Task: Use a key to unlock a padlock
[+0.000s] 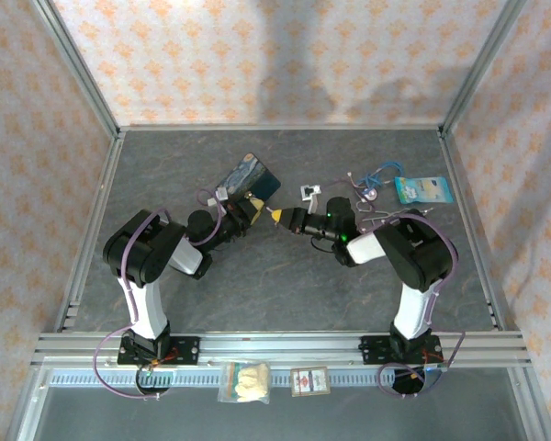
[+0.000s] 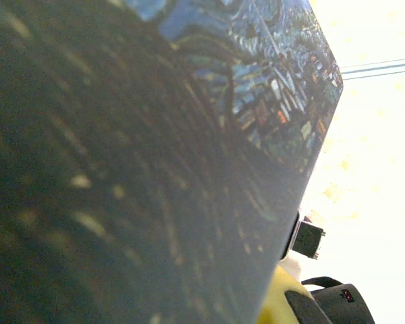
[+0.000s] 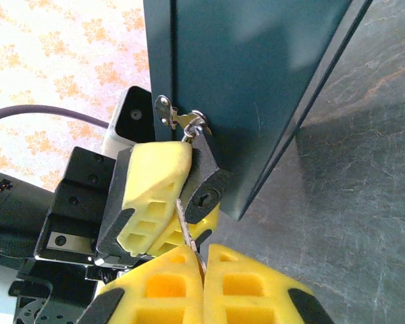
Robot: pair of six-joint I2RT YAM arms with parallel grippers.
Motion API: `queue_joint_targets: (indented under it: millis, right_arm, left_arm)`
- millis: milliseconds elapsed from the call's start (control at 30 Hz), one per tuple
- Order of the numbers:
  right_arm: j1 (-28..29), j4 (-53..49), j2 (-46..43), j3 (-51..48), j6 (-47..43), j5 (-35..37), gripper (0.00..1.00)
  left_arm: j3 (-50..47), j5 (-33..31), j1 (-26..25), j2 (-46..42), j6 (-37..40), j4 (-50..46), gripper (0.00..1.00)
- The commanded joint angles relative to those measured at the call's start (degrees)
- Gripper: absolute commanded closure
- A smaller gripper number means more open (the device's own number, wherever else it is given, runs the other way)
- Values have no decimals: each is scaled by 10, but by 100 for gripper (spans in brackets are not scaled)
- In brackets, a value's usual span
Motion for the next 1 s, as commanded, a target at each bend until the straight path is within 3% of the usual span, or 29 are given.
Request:
queue_joint_targets:
  millis: [0,967]
  right_arm:
    - [-2,26,17,14,2,-14,100]
    - [-2,41,10,5,10,-9,100]
  left_arm:
    - [1,12,-8,7,-11,56,100]
    - [2,9,-14,19,-21,66,100]
